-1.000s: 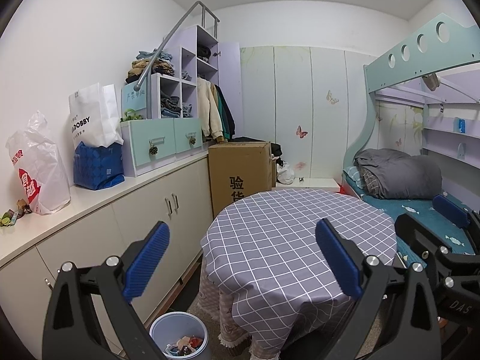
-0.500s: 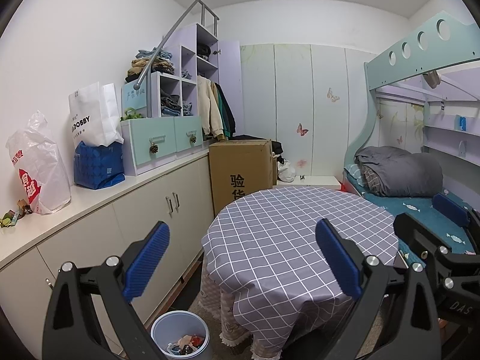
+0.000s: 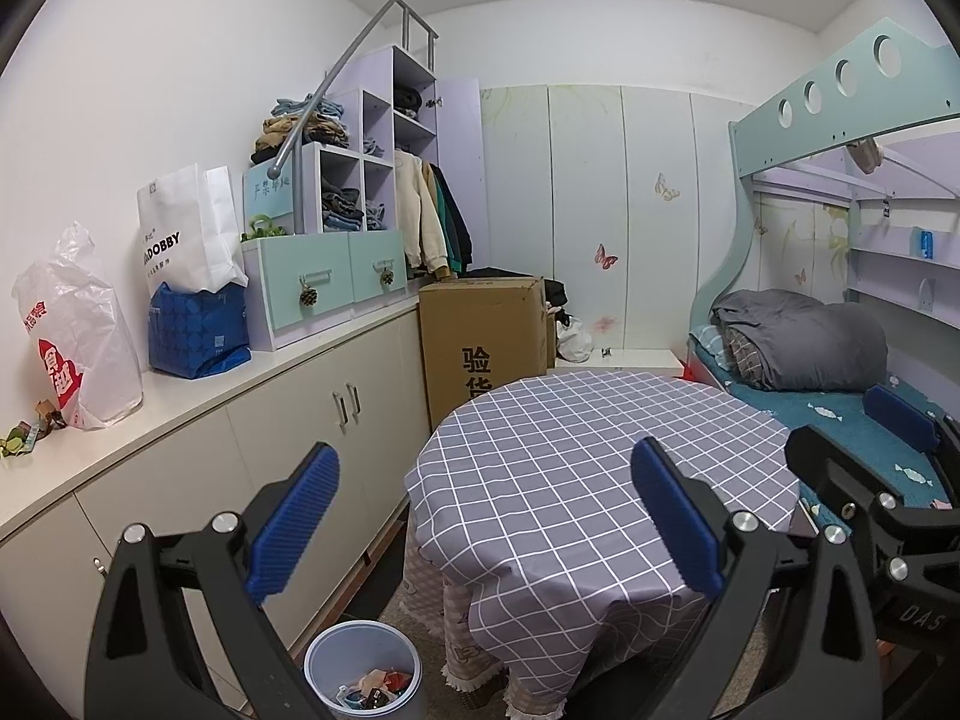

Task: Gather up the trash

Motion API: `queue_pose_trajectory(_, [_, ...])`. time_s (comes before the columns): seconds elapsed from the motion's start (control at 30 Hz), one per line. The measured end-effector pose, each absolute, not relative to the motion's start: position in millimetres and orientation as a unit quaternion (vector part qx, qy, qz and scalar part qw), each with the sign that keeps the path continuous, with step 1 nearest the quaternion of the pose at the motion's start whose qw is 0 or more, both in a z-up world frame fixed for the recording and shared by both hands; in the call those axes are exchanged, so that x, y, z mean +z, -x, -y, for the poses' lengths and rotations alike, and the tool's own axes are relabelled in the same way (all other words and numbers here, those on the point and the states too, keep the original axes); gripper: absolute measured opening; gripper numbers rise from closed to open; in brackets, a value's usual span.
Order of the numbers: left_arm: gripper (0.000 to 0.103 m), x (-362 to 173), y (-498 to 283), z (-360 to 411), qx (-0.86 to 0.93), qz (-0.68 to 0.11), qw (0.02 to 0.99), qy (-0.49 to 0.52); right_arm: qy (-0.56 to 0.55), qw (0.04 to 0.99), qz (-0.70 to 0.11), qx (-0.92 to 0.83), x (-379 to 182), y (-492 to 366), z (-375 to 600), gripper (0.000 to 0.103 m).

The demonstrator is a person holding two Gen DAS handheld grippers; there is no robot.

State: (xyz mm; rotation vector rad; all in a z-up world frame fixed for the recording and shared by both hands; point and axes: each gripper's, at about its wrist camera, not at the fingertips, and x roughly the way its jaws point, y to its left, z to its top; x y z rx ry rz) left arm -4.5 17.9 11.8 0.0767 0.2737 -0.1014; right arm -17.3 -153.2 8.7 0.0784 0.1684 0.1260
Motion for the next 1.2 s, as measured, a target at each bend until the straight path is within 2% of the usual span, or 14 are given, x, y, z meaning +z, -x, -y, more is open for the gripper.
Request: queue_pose_trajectory(1.2, [0.096,7.9,3.0,-22.2,-0.052,-0.145,0.987,-0.043,-0.046,0.992,-0.098,0.066,2.7,13.0,150.7,0.097])
